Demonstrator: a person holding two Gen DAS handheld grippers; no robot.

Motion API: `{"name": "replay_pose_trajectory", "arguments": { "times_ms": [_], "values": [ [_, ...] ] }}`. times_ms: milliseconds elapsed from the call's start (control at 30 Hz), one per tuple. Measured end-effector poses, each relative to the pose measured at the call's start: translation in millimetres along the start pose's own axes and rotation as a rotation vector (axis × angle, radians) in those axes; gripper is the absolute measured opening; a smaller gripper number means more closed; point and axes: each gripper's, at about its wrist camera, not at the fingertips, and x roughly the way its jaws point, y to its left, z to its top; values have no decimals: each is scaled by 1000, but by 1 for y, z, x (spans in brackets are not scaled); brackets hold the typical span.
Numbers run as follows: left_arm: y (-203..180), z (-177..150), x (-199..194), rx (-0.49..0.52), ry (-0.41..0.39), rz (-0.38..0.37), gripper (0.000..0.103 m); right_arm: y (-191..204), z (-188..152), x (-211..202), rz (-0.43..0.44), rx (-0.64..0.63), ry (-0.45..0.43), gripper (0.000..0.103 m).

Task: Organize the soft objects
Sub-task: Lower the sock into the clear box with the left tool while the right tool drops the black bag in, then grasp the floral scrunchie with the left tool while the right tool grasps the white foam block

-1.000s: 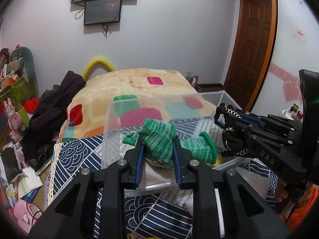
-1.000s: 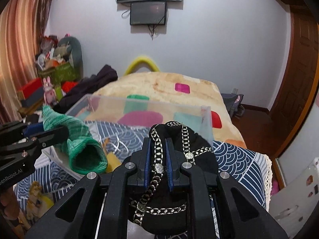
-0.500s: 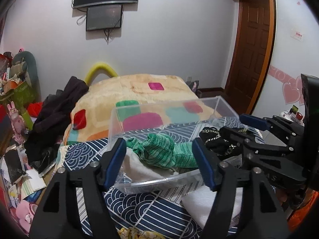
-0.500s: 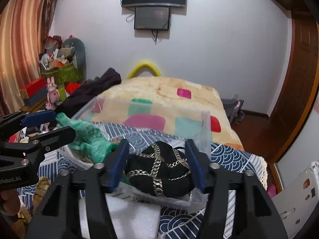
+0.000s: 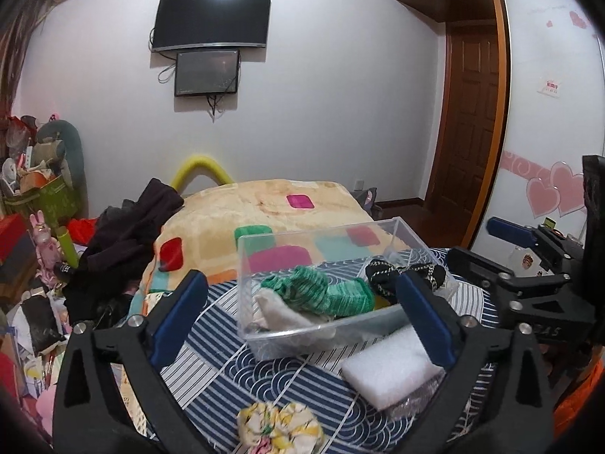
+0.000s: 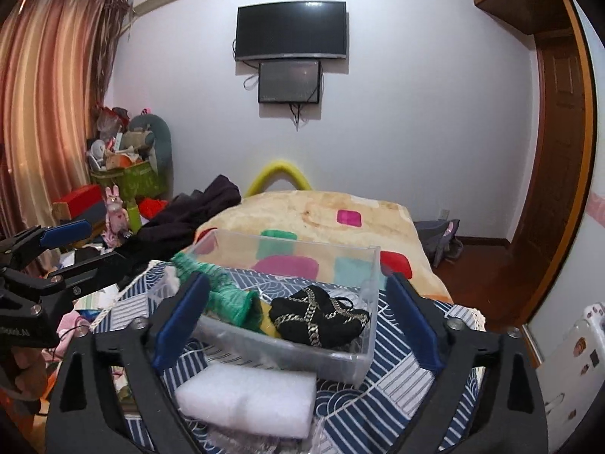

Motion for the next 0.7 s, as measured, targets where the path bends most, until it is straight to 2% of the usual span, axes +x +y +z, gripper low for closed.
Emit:
{"name": "replay_pose_trajectory", "arguments": {
  "times_ms": [33,200,467,700],
  "values": [
    [2,-2,-2,-4,4,0,102,2,-3,-2,-1,3,-9,103],
    [11,-24,-3,-13,60,23,102,10,-16,-2,5,3,3,103],
    [24,-74,12,-37,192,16,102,30,-47,19,34,-3,124,103],
    [33,-109,26,-74,278,7,102,32,-64,24,6,21,194,103]
  ]
}}
